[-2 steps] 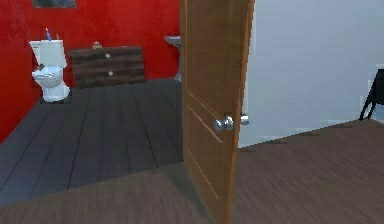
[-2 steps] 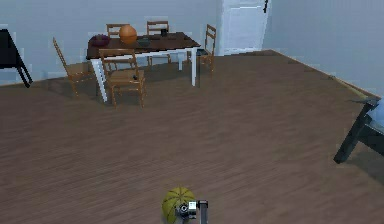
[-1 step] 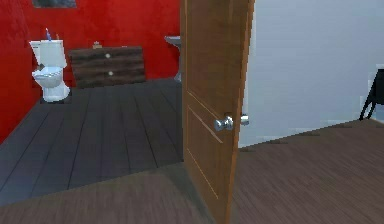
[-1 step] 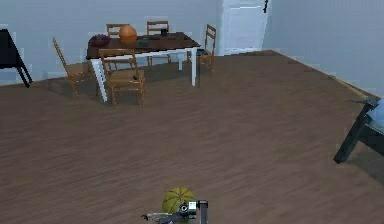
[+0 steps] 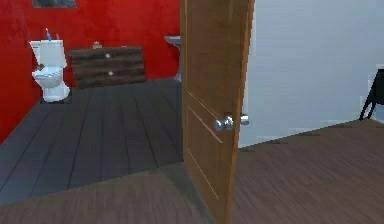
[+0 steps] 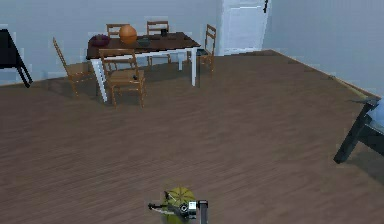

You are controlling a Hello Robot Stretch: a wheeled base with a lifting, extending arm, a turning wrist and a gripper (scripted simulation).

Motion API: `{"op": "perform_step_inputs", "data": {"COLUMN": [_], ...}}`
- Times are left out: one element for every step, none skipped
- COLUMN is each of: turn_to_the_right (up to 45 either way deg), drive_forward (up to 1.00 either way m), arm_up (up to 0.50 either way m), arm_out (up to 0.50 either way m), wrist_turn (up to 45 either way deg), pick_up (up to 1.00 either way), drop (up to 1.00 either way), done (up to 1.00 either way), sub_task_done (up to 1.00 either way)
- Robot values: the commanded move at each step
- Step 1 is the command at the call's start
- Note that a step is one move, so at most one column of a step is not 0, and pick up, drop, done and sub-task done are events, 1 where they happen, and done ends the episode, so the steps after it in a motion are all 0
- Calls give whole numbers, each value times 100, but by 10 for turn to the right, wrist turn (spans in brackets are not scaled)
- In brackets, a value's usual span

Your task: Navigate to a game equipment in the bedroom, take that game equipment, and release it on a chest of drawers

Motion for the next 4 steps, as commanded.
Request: {"op": "perform_step_inputs", "data": {"turn_to_the_right": [0,0,0,0], "drive_forward": [0,0,0,0], "arm_up": [0,-30,0,10], "arm_out": [0,0,0,0], "wrist_turn": [300,0,0,0], "pick_up": [0,0,100,0], "drop": [0,0,0,0], "done": [0,0,0,0], "sub_task_done": [0,0,0,0]}}
